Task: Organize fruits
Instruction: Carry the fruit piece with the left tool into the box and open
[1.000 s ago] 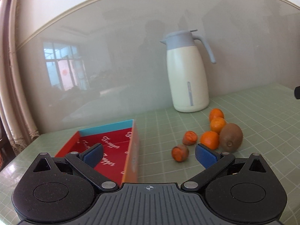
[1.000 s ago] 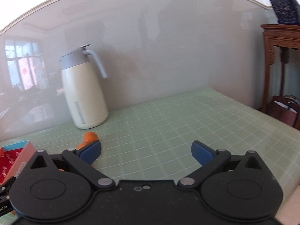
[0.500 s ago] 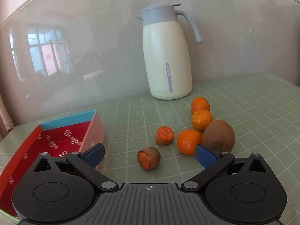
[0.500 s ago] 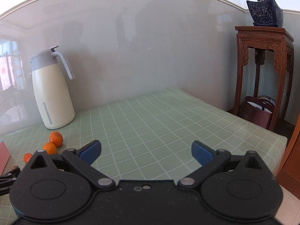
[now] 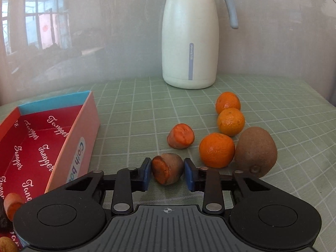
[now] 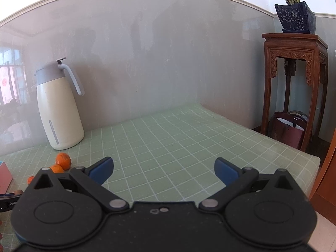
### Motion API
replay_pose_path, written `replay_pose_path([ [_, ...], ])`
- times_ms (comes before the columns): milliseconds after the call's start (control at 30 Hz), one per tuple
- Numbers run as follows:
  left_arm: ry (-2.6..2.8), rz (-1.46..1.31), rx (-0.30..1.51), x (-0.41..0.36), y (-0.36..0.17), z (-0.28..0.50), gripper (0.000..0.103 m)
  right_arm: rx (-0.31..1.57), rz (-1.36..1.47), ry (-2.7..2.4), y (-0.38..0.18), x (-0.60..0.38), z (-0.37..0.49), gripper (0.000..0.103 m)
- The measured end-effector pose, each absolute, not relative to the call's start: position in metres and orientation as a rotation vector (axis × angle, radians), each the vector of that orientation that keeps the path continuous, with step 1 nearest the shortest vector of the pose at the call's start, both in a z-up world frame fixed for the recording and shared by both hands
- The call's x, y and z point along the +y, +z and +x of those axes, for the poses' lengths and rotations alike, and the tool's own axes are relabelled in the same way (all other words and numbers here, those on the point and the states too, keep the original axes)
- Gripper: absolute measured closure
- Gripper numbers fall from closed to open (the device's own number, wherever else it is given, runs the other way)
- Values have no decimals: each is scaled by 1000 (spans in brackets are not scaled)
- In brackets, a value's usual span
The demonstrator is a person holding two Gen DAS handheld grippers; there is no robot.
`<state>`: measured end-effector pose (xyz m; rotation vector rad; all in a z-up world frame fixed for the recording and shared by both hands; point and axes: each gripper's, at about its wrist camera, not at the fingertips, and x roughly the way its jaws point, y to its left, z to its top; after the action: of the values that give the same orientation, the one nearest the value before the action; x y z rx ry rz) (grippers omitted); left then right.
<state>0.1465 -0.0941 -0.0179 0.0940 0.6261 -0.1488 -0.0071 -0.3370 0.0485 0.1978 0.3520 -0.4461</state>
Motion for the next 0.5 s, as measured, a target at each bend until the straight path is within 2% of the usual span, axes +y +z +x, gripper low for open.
replay_pose_path([
  [500,-134,115,500,-76,11,108,70,356,184,-414,49,-323,-1,0],
])
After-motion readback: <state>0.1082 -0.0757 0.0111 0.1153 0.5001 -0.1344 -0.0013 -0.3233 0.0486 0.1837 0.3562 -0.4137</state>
